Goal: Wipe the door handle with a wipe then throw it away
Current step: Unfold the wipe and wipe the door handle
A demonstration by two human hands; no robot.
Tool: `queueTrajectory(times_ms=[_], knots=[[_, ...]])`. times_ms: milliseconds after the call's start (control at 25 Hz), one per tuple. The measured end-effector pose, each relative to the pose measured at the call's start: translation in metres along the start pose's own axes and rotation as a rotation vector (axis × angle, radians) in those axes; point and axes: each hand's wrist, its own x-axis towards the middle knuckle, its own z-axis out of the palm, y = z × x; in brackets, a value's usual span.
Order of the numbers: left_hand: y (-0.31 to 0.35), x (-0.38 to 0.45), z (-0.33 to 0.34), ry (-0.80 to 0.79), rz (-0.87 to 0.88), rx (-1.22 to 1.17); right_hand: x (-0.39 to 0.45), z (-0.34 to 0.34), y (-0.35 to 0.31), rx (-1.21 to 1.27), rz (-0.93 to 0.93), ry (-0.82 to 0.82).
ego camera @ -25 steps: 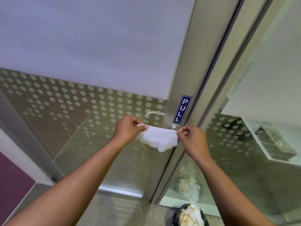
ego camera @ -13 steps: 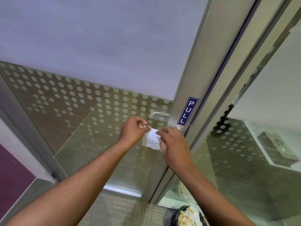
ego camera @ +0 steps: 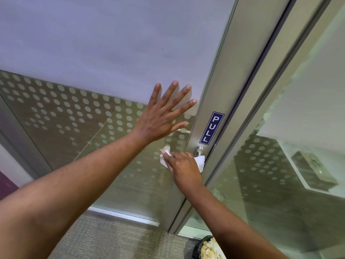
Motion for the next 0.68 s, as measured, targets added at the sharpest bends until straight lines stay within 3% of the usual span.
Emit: queueTrajectory(times_ms=[320,480,680], knots=[[-0.012,0.001,0.016,0.035,0.039,0.063,-0.033,-0.002,0.048,0.102,-0.079,0.129],[-0.014,0.0,0.017,0.049,0.038,0.048,-0.013,0.002,0.028,0.044,-0.147,0.108],[-0.012,0.001,0.017,0.062,0.037,0.029,0.002,0.008,0.003,0.011,-0.068,0.106]])
